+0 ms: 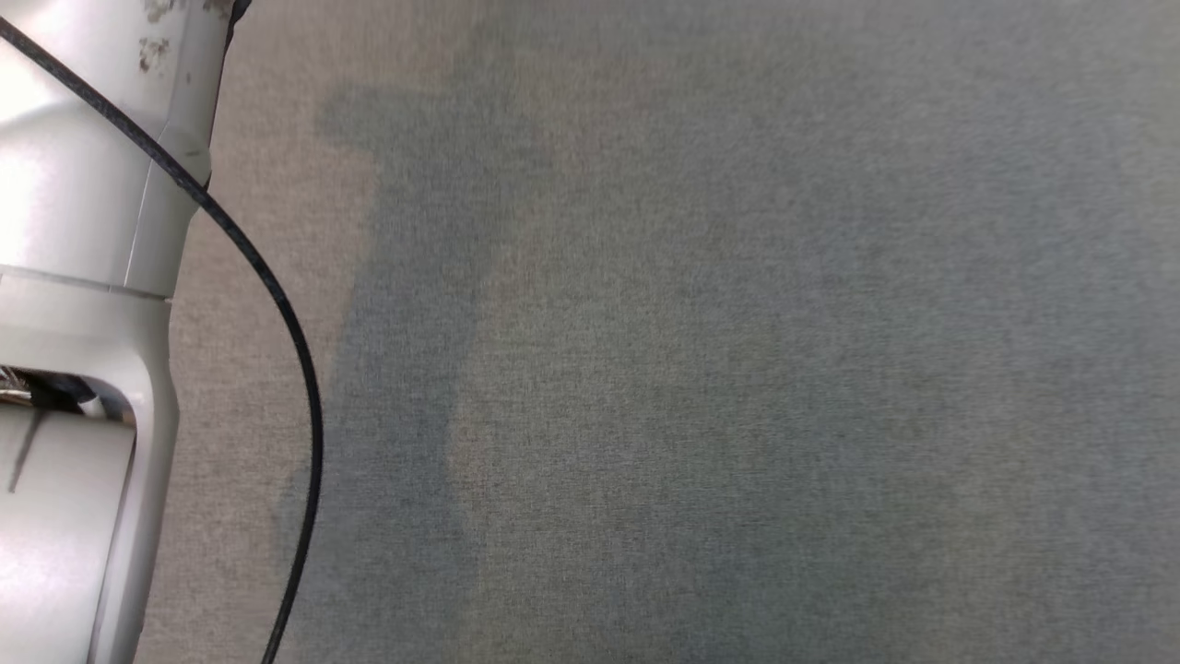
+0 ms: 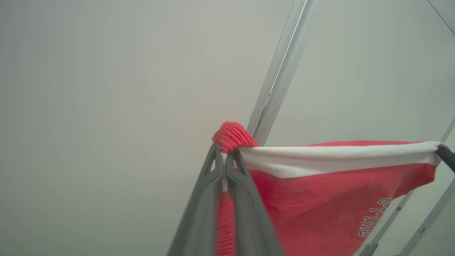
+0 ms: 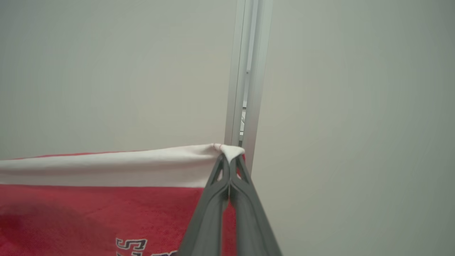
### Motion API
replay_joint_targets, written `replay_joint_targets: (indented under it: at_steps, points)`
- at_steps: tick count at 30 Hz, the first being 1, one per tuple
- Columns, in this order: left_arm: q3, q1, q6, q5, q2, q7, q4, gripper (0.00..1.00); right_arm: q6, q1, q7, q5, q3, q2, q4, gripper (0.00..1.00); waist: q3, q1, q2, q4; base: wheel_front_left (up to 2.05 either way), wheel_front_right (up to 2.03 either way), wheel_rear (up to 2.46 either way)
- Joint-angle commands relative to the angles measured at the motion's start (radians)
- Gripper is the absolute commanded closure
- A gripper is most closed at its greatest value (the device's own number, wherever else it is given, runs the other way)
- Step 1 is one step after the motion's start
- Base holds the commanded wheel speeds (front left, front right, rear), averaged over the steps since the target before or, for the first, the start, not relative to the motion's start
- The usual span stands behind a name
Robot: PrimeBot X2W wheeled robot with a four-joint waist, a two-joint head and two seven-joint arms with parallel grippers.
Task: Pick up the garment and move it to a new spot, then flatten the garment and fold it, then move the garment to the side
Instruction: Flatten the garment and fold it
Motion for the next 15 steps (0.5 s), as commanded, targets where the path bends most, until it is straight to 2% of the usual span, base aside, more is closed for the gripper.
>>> replay_joint_targets:
  at_steps: [1, 4, 7, 11, 15]
  points:
    - [0.006, -0.011, -0.008, -0.001, -0.002, -0.038, 0.021, 1.00, 0.000, 0.025, -0.004, -0.047, -0.043, -0.002, -0.009, 1.00, 0.072, 0.0000, 0.0000, 0.021, 0.00, 0.00, 0.00]
    - [0.009, -0.037, -0.025, -0.015, -0.015, -0.128, 0.073, 1.00, 0.000, 0.080, -0.004, -0.188, -0.208, 0.003, -0.073, 1.00, 0.112, 0.0000, 0.0000, 0.030, 0.00, 0.00, 0.00]
    - [-0.010, -0.013, -0.050, -0.021, -0.024, -0.165, 0.129, 1.00, 0.000, 0.196, -0.004, -0.308, -0.328, 0.041, -0.133, 1.00, 0.140, 0.0000, 0.0000, 0.033, 0.00, 0.00, 0.00]
    - [-0.044, 0.041, -0.079, -0.027, -0.028, -0.181, 0.199, 1.00, 0.000, 0.330, -0.004, -0.393, -0.394, 0.088, -0.172, 1.00, 0.161, 0.0000, 0.0000, 0.029, 0.00, 0.00, 0.00]
    - [-0.079, 0.118, -0.096, -0.048, -0.028, -0.178, 0.254, 1.00, 0.000, 0.445, -0.004, -0.389, -0.386, 0.116, -0.174, 1.00, 0.162, 0.0000, 0.0000, 0.027, 0.00, 0.00, 0.00]
